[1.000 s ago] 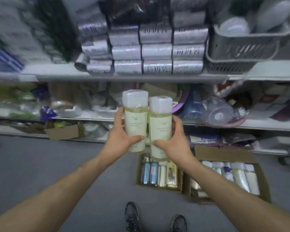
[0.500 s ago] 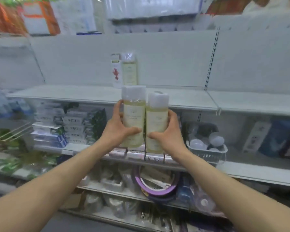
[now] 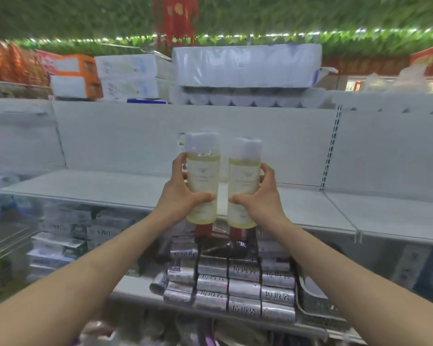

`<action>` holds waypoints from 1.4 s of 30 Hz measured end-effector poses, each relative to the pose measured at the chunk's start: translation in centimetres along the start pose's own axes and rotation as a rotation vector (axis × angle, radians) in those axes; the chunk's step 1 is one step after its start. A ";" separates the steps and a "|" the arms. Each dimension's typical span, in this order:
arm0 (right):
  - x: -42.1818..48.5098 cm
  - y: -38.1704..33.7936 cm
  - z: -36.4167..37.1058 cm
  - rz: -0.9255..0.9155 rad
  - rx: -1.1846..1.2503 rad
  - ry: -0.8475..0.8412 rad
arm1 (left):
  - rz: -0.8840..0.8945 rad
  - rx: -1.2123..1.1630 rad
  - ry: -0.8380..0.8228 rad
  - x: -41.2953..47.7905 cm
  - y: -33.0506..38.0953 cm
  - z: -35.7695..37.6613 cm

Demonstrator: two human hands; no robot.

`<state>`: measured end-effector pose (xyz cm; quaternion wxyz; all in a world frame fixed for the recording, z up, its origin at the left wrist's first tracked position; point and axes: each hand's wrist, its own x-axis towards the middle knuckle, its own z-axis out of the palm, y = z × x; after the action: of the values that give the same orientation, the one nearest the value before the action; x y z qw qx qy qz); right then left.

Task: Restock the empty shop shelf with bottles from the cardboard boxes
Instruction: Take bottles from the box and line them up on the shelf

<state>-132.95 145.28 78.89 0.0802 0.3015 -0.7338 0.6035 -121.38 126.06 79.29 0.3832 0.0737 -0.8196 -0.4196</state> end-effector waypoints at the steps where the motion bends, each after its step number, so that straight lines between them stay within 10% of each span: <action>1: 1.1 0.3 0.8 0.012 -0.001 0.017 | 0.006 -0.002 -0.003 1.1 -0.9 -0.5; 17: 10.3 5.5 11.9 0.042 -0.188 0.228 | -0.011 -0.094 -0.116 13.6 -12.7 -3.6; 26: 8.8 8.3 8.8 0.155 -0.247 -0.046 | -0.027 -0.114 -0.099 14.7 -14.3 -3.0; 42: 14.7 10.0 11.8 0.168 -0.246 -0.003 | -0.026 -0.098 -0.069 15.3 -15.2 -3.0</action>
<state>-147.27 130.12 74.57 0.0646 0.2280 -0.8249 0.5132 -133.01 107.69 77.77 0.3525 0.0510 -0.8097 -0.4664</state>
